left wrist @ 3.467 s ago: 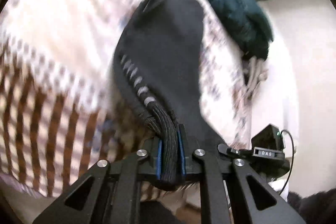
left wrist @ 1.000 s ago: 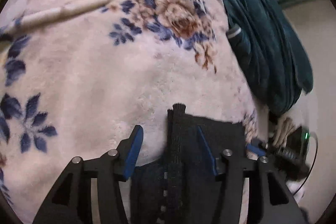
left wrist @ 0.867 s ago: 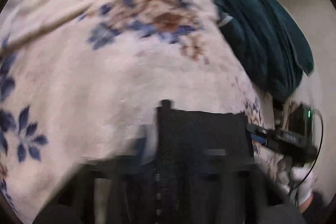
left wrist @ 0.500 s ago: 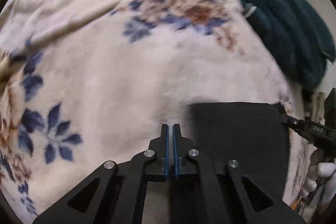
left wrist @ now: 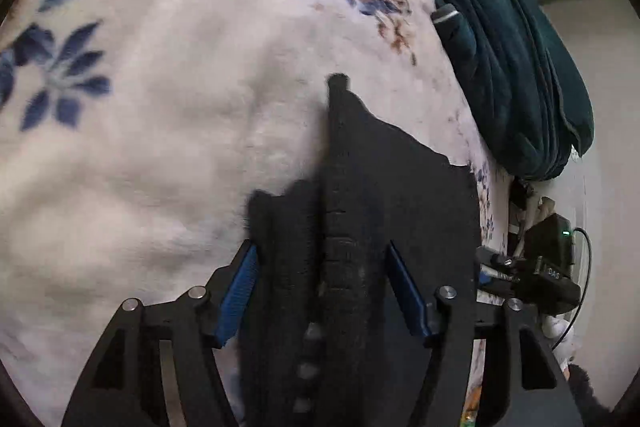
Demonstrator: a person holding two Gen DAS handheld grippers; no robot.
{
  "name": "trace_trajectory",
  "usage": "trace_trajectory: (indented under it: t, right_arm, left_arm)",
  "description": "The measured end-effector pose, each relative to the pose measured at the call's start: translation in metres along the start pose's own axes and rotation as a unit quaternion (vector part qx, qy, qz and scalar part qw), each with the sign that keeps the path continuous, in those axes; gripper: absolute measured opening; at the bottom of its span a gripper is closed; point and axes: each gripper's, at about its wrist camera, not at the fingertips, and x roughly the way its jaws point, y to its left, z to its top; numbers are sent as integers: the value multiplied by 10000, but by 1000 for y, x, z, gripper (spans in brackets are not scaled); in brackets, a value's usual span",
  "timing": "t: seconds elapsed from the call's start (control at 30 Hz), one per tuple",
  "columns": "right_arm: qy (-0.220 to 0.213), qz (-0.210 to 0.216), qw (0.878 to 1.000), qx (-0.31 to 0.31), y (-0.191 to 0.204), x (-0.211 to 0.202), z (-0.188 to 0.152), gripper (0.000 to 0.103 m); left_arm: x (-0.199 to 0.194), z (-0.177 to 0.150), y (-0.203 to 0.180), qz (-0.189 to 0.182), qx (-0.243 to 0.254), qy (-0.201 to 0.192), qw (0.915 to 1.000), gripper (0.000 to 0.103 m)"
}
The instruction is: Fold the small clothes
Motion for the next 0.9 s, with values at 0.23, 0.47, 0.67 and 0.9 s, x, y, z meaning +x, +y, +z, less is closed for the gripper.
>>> trace_trajectory:
  t: [0.23, 0.47, 0.67, 0.9]
  right_arm:
    - [26, 1186, 9918, 483, -18, 9, -7, 28]
    - [65, 524, 9978, 396, -19, 9, -8, 39]
    - [-329, -258, 9977, -541, 23, -30, -35, 93]
    - [-707, -1342, 9852, -793, 22, -80, -119, 102]
  left_arm:
    - [-8, -5, 22, -1587, -828, -202, 9836, 22]
    - [1, 9, 31, -906, -649, 219, 9935, 33]
    - [-55, -4, -19, -75, -82, -598, 9981, 63]
    - [-111, -81, -57, 402, -254, -1157, 9921, 95]
